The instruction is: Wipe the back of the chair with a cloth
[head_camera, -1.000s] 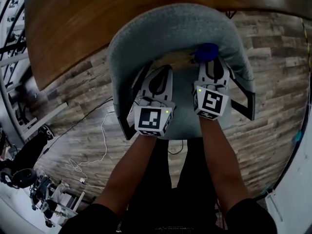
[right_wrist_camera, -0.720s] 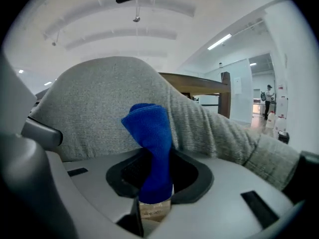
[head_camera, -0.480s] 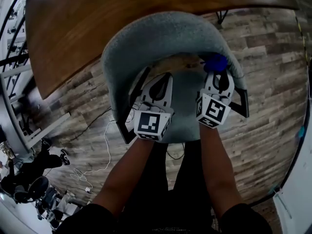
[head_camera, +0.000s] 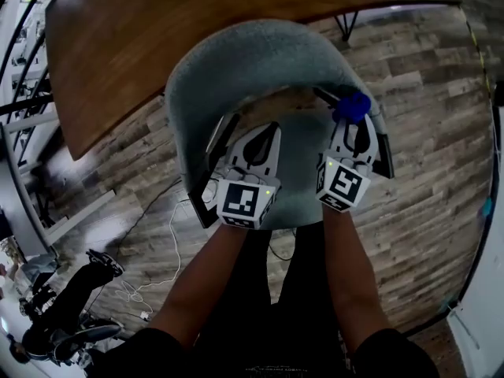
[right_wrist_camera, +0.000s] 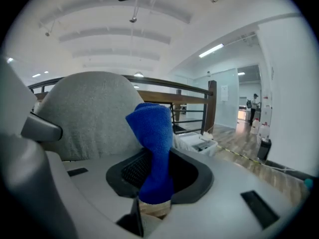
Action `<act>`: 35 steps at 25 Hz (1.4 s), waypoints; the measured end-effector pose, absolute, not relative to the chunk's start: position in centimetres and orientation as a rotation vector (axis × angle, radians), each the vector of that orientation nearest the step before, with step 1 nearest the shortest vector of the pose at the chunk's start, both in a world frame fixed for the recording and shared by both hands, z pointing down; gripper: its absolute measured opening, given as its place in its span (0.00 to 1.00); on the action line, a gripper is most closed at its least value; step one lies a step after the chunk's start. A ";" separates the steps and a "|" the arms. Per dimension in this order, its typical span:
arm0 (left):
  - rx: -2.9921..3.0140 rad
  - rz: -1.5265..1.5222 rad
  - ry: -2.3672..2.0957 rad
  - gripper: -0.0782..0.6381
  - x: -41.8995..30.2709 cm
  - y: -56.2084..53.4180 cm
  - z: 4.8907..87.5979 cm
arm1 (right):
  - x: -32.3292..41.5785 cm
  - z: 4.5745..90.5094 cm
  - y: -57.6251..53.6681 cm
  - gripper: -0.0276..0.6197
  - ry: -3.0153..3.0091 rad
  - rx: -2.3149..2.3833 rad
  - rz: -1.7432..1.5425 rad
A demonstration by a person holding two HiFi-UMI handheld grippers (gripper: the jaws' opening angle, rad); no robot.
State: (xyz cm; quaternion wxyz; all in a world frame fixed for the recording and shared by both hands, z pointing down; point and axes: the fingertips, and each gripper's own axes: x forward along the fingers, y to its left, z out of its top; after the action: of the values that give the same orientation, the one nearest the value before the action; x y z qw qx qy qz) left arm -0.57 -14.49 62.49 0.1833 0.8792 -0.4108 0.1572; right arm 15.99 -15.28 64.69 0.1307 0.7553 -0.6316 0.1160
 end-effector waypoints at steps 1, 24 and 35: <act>2.500 0.447 -1.150 0.12 -0.3 -14.2 62.0 | 15.8 63.5 -15.1 0.21 -1.856 2.175 0.298; 2.466 0.244 -1.626 0.12 -2.8 -10.3 38.5 | 9.6 38.4 -10.3 0.21 -2.475 1.706 -0.011; 2.483 0.137 -1.707 0.12 -4.7 -6.6 32.2 | 6.2 34.2 -7.1 0.21 -2.580 1.514 -0.042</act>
State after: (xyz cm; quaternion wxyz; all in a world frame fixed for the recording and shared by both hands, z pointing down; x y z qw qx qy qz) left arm -4.68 -6.60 32.23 0.0629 0.8216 -0.5648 0.0452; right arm 6.18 -7.13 34.23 0.0748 0.5047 -0.8599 -0.0140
